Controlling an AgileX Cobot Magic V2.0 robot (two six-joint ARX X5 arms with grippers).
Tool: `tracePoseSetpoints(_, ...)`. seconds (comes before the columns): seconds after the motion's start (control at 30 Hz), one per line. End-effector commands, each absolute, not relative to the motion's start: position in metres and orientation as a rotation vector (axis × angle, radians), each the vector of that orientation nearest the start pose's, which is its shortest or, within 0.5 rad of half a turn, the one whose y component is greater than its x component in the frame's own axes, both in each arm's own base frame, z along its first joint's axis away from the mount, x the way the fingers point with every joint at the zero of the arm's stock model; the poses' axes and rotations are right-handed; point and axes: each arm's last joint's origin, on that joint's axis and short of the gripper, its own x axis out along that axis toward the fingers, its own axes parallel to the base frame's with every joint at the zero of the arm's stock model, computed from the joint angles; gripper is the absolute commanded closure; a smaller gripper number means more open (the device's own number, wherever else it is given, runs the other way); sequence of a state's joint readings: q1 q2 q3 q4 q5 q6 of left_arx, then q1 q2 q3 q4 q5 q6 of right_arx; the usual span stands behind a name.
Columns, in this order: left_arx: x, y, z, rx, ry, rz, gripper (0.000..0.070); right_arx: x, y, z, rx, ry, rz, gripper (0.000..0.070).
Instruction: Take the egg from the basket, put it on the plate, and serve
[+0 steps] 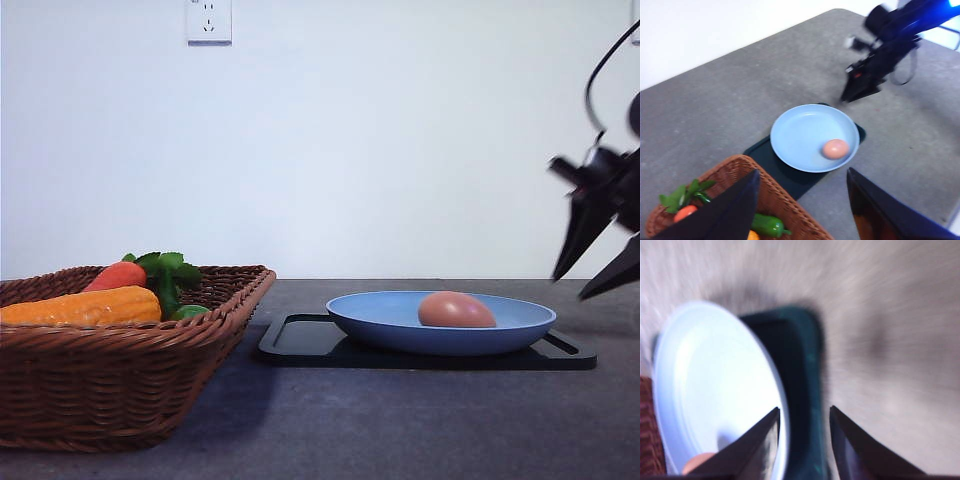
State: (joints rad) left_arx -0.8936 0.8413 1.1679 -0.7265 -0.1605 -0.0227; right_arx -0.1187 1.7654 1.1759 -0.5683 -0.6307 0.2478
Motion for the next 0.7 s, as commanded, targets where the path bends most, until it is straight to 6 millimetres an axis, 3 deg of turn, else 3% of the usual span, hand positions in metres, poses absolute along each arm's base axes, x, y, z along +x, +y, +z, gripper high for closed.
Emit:
tracePoseSetpoints(0.0, 0.098, -0.115, 0.402, 0.21, 0.344, -0.719, 0.0392, 0.344, -0.03, 0.205, 0.61, 1.11, 0.333, 0.0509)
tracePoseSetpoints(0.1, 0.107, -0.123, 0.397, 0.234, 0.378, -0.706, 0.0436, 0.334, -0.038, 0.22, 0.597, 1.089, 0.326, 0.0525)
tracePoseSetpoints(0.17, 0.113, -0.128, 0.393, 0.251, 0.4, -0.696, 0.0485, 0.326, -0.04, 0.229, 0.588, 1.085, 0.325, 0.0579)
tracePoseSetpoints(0.3, 0.129, -0.137, 0.382, 0.319, 0.447, -0.671, 0.0674, 0.309, -0.038, 0.251, 0.547, 1.063, 0.341, 0.0696)
tracePoseSetpoints(0.33, 0.134, -0.139, 0.379, 0.334, 0.461, -0.662, 0.0692, 0.304, -0.035, 0.257, 0.533, 1.05, 0.347, 0.0699)
tracePoseSetpoints(0.5, 0.165, -0.139, 0.361, 0.363, 0.568, -0.559, 0.07, 0.272, -0.008, 0.29, 0.383, 0.957, 0.336, 0.07)
tracePoseSetpoints(0.67, 0.192, -0.113, 0.345, 0.284, 0.648, -0.402, 0.07, 0.228, 0.018, 0.312, 0.163, 0.817, 0.28, 0.07)
